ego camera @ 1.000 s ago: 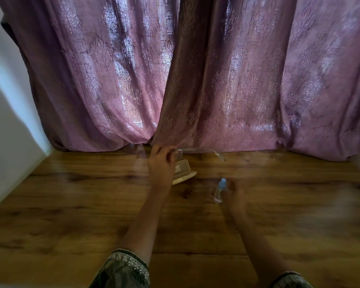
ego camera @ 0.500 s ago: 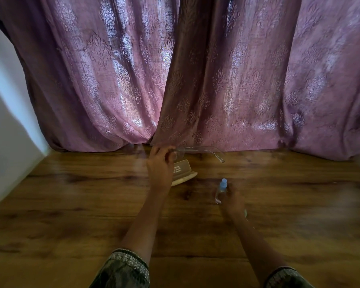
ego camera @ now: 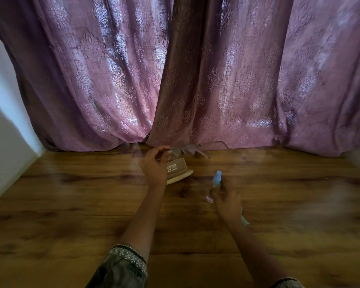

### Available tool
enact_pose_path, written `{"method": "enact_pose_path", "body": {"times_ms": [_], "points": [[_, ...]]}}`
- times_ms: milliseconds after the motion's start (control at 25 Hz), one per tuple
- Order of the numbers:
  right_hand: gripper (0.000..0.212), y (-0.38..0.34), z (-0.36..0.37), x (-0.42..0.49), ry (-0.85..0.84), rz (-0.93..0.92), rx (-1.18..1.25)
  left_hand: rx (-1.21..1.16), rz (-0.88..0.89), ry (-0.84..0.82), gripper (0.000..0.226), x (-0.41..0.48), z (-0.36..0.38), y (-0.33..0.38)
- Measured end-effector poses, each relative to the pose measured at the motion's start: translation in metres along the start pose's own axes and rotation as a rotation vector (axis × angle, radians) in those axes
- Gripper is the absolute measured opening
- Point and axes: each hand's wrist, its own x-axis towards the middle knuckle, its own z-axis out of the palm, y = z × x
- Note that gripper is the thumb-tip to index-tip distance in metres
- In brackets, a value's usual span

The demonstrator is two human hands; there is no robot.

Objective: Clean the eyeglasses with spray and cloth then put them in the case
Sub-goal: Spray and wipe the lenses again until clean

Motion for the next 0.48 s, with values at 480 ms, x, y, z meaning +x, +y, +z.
{"method": "enact_pose_path", "body": {"times_ms": [480], "points": [[0.033, -0.057, 0.006, -0.003, -0.018, -0.382, 0.094, -0.325, -0.176, -0.133, 0.020, -0.015, 0.008, 0.002]]}}
